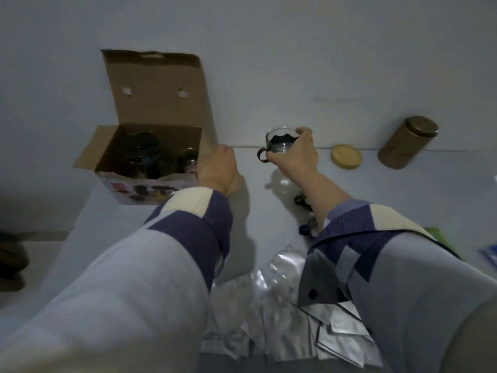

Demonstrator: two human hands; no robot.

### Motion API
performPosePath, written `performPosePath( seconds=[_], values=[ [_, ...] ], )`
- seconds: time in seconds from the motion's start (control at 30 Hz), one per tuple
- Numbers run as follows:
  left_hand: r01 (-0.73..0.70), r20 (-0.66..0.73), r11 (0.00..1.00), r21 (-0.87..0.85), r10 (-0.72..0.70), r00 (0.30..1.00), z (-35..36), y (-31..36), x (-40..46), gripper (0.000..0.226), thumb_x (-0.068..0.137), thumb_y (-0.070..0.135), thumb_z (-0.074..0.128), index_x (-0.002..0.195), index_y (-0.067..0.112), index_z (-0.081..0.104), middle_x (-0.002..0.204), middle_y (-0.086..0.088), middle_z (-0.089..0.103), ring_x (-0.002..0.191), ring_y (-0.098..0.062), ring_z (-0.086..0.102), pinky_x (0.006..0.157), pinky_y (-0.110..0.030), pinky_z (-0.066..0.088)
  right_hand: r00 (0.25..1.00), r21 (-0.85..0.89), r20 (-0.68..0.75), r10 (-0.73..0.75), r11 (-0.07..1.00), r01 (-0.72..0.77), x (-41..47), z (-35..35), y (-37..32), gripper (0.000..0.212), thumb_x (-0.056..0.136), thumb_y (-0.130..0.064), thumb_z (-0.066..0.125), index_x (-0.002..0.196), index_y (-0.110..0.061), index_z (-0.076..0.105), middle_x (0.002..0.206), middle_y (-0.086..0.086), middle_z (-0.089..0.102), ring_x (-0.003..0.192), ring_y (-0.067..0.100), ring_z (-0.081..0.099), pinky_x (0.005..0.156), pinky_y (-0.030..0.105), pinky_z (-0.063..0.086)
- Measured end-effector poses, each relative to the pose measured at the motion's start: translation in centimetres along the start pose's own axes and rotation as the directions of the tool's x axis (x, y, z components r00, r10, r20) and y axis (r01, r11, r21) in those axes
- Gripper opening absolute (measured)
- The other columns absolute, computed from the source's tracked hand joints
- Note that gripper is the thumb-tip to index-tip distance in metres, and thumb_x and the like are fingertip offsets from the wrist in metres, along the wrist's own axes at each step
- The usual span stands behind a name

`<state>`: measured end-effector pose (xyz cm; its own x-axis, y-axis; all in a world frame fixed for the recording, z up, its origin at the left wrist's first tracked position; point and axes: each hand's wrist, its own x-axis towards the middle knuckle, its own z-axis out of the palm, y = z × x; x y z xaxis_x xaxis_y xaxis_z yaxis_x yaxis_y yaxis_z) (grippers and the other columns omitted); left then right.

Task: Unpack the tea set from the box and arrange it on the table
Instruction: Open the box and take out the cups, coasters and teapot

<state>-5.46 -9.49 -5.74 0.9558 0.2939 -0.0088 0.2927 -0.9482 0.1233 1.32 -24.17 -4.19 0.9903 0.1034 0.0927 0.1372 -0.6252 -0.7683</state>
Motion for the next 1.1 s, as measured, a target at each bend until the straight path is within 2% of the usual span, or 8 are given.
performPosePath(
  seconds=[0.1, 0.33, 0.5, 0.63, 0.73, 0.83, 0.97, 1.1],
  values=[
    [-0.042, 0.055, 0.998, -0.051, 0.045, 0.997, 3.1, 4.5, -1.2, 0.055, 0.094, 0.014, 0.052, 0.144, 0.005, 0.031, 0.149, -0.012, 0.035, 0.13, -0.031, 0.044, 0.102, -0.039, 0.041, 0.998, -0.011, -0.021, 0.059, 0.998, -0.059, 0.1, -3.6, 3.7, 0.085, 0.068, -0.028, 0.08, 0.136, -0.01, 0.031, 0.137, 0.01, 0.042, 0.122, 0.028, 0.049, 0.099, 0.033, 0.042],
    [-0.009, 0.206, 0.989, -0.146, 0.039, 0.978, 8.9, 11.3, -3.3, 0.074, 0.084, 0.023, 0.07, 0.145, 0.008, 0.031, 0.154, -0.008, 0.028, 0.136, -0.027, 0.038, 0.11, -0.035, 0.033, 0.984, -0.018, -0.061, 0.165, 0.986, -0.166, 0.5, -10.2, 12.7, 0.089, 0.069, -0.029, 0.08, 0.139, -0.009, 0.029, 0.141, 0.009, 0.039, 0.124, 0.027, 0.047, 0.098, 0.032, 0.041],
    [0.123, 0.406, 0.972, -0.202, -0.031, 0.914, 12.3, 12.8, -3.3, 0.069, 0.093, 0.008, 0.05, 0.152, 0.009, 0.015, 0.157, -0.006, 0.024, 0.138, -0.03, 0.038, 0.111, -0.039, 0.033, 0.97, -0.009, -0.058, 0.235, 0.972, -0.236, 0.6, -11.7, 17.9, 0.087, 0.067, -0.029, 0.083, 0.134, -0.01, 0.032, 0.136, 0.01, 0.043, 0.118, 0.028, 0.051, 0.095, 0.034, 0.044],
    [0.134, 0.427, 0.972, -0.192, -0.04, 0.903, 13.1, 12.8, -3.2, 0.069, 0.099, 0.01, 0.041, 0.155, 0.015, 0.0, 0.163, -0.005, 0.005, 0.147, -0.029, 0.022, 0.118, -0.038, 0.02, 0.953, -0.002, -0.044, 0.301, 0.953, -0.302, 0.6, -11.0, 20.1, 0.088, 0.061, -0.035, 0.083, 0.13, -0.013, 0.033, 0.13, 0.008, 0.048, 0.115, 0.029, 0.054, 0.096, 0.042, 0.048],
    [0.083, 0.42, 0.979, -0.185, 0.002, 0.908, 12.6, 13.4, -3.2, 0.077, 0.093, 0.011, 0.058, 0.152, 0.002, 0.009, 0.16, -0.012, 0.006, 0.145, -0.028, 0.023, 0.118, -0.037, 0.022, 0.93, 0.032, -0.058, 0.364, 0.931, -0.363, 0.8, -10.0, 21.1, 0.092, 0.049, -0.047, 0.08, 0.124, -0.022, 0.032, 0.124, 0.005, 0.053, 0.111, 0.027, 0.057, 0.091, 0.046, 0.053],
    [0.026, 0.423, 0.985, -0.169, 0.048, 0.905, 12.4, 13.4, -3.1, 0.079, 0.084, 0.02, 0.071, 0.145, -0.001, 0.025, 0.154, -0.015, 0.018, 0.137, -0.03, 0.035, 0.112, -0.038, 0.031, 0.926, 0.038, -0.05, 0.373, 0.928, -0.372, 1.0, -9.4, 22.0, 0.094, 0.056, -0.045, 0.084, 0.129, -0.019, 0.031, 0.13, 0.008, 0.05, 0.115, 0.028, 0.054, 0.095, 0.041, 0.05],
    [-0.005, 0.421, 0.987, -0.161, 0.073, 0.904, 12.2, 13.5, -3.3, 0.08, 0.082, 0.021, 0.073, 0.144, 0.001, 0.027, 0.154, -0.012, 0.016, 0.136, -0.028, 0.035, 0.112, -0.038, 0.032, 0.93, 0.069, -0.069, 0.36, 0.932, -0.356, 1.3, -9.0, 23.1, 0.092, 0.064, -0.036, 0.085, 0.135, -0.013, 0.03, 0.134, 0.012, 0.046, 0.117, 0.028, 0.054, 0.095, 0.033, 0.044],
    [-0.011, 0.441, 0.988, -0.156, 0.079, 0.894, 12.1, 13.5, -3.2, 0.079, 0.084, 0.02, 0.071, 0.145, -0.001, 0.025, 0.156, -0.014, 0.012, 0.14, -0.029, 0.031, 0.113, -0.038, 0.031, 0.926, 0.056, -0.044, 0.374, 0.927, -0.372, 1.4, -9.0, 23.0, 0.104, 0.061, -0.035, 0.087, 0.141, -0.015, 0.023, 0.14, 0.014, 0.042, 0.124, 0.029, 0.049, 0.103, 0.039, 0.044]
  ],
)
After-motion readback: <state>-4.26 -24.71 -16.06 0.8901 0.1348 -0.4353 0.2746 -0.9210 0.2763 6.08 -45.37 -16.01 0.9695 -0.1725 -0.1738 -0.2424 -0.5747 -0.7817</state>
